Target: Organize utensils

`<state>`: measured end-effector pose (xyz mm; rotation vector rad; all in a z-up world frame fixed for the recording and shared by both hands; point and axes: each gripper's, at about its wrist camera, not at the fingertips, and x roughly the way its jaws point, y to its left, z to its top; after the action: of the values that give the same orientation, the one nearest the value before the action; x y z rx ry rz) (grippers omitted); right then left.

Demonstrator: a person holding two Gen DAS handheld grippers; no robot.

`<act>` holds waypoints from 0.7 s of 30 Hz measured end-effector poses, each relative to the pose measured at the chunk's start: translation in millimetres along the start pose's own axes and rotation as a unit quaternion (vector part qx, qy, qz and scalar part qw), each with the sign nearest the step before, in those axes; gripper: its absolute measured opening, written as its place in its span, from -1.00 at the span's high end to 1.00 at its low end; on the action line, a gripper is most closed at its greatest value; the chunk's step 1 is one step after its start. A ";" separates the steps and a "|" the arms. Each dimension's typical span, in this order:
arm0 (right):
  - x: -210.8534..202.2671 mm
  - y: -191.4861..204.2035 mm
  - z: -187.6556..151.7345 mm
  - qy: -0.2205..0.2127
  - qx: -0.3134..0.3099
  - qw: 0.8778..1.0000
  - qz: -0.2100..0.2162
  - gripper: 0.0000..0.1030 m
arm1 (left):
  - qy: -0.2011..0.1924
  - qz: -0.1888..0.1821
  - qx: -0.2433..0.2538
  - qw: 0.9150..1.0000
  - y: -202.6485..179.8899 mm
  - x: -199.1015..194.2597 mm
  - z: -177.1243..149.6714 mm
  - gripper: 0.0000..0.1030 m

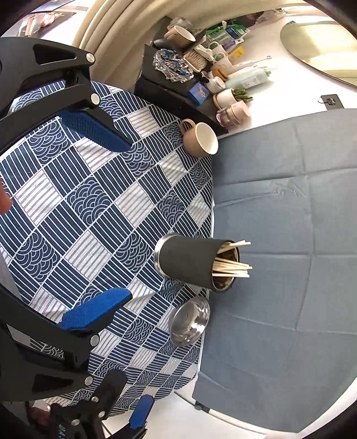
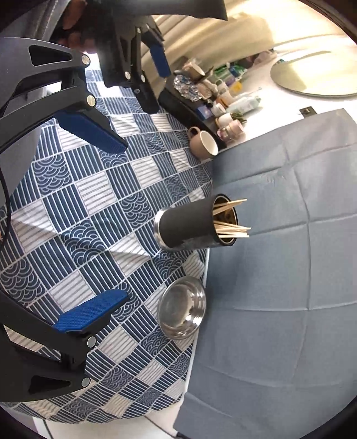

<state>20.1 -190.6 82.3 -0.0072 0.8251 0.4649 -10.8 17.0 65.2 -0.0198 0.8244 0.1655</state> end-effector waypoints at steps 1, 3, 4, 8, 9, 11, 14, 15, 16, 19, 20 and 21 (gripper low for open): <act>-0.8 -1.3 -0.1 -0.001 0.003 1.000 -0.002 -0.84 | -0.002 -0.002 0.002 1.000 -1.5 -1.0 0.1 -0.88; -2.2 -1.9 -0.2 -0.005 0.003 1.000 -0.003 -0.84 | -0.007 -0.003 0.004 1.000 -3.4 -3.3 0.7 -0.88; -2.2 -1.7 -0.2 -0.005 0.003 1.000 -0.003 -0.84 | -0.009 -0.004 0.003 1.000 -3.6 -4.2 0.7 -0.88; -1.3 -1.0 0.1 -0.003 0.001 1.000 -0.008 -0.84 | -0.012 -0.007 -0.004 1.000 -1.7 -5.7 1.1 -0.88; -1.3 -0.5 0.4 -0.003 0.000 1.000 -0.009 -0.84 | -0.010 -0.005 -0.006 1.000 -0.8 -5.0 1.1 -0.88; -1.8 0.3 0.3 -0.004 -0.003 1.000 -0.010 -0.84 | -0.008 -0.004 -0.011 1.000 1.5 -4.4 0.6 -0.88; -2.4 1.2 1.0 -0.005 -0.004 1.000 -0.014 -0.84 | -0.008 0.001 -0.018 1.000 4.6 -3.9 0.7 -0.88; -2.1 1.0 0.6 -0.005 -0.005 1.000 -0.013 -0.84 | -0.006 0.000 -0.020 1.000 5.3 -3.0 0.5 -0.88; -1.4 0.7 0.2 -0.004 -0.004 1.000 -0.012 -0.84 | -0.002 -0.003 -0.021 1.000 5.8 -1.7 0.3 -0.88; -0.7 1.3 0.5 -0.003 -0.004 1.000 -0.011 -0.84 | 0.003 -0.006 -0.022 1.000 6.7 0.4 -0.6 -0.88; -0.5 1.5 0.5 -0.002 -0.005 1.000 -0.010 -0.84 | 0.003 -0.009 -0.020 1.000 5.5 0.3 -1.4 -0.88; -0.4 1.8 0.4 -0.002 -0.005 1.000 -0.010 -0.84 | 0.004 -0.013 -0.016 1.000 4.0 0.5 -1.9 -0.88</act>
<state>19.4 -189.1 83.2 -0.0227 0.8180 0.4502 -12.5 20.9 63.8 -0.0618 0.8293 0.1554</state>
